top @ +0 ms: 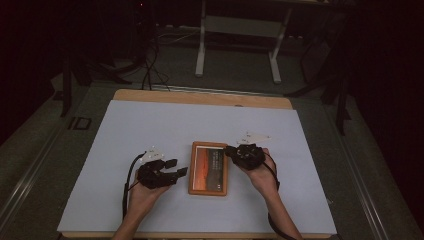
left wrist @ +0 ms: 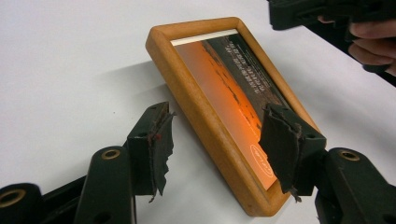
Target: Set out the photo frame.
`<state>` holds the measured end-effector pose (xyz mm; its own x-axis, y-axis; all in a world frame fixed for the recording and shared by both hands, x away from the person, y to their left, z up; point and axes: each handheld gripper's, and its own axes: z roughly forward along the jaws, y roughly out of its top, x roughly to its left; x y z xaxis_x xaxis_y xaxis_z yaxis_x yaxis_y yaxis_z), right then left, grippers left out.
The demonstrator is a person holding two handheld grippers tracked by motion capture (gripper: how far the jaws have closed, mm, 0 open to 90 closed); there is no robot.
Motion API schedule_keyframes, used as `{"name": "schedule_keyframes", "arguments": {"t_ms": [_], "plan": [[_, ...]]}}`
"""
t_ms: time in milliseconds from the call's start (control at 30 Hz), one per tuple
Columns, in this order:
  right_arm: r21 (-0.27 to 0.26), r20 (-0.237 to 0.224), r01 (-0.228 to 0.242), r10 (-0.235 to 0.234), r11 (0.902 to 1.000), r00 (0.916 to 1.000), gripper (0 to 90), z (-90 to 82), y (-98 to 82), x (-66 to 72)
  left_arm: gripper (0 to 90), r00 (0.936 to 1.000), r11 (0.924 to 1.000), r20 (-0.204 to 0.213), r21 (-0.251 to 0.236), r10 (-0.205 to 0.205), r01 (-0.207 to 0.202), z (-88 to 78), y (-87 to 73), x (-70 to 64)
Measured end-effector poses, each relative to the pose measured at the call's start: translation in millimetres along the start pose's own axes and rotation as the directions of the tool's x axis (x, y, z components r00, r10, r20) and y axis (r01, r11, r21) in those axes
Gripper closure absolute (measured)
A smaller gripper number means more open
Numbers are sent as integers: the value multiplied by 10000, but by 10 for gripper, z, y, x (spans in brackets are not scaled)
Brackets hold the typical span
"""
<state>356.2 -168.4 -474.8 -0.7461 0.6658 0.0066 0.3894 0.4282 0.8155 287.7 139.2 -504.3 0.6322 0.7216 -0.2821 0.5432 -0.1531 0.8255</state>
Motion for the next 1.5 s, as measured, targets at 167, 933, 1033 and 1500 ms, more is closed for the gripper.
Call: {"name": "schedule_keyframes", "arguments": {"t_ms": [167, 933, 1033, 1500], "plan": [[-74, 202, 55, -53, 10000, 9998, 898, 94, 48, -26, 432, 10000, 9999, 87, 105, 17, -18, 25, -12, -22], [399, 403, 303, -319, 9987, 9987, 900, 377, 30, -24, 429, 9999, 9997, 138, 230, -31, 28, 52, -26, -28], [405, 452, 200, -219, 9990, 9987, 900, 368, 29, -50, 430, 9999, 9998, 146, 202, -51, 48, 46, -23, -30], [446, 429, -870, 851, 9952, 9954, 900, 350, -87, -222, 430, 9998, 9999, 182, -100, -113, 115, -35, 34, -37]]}}
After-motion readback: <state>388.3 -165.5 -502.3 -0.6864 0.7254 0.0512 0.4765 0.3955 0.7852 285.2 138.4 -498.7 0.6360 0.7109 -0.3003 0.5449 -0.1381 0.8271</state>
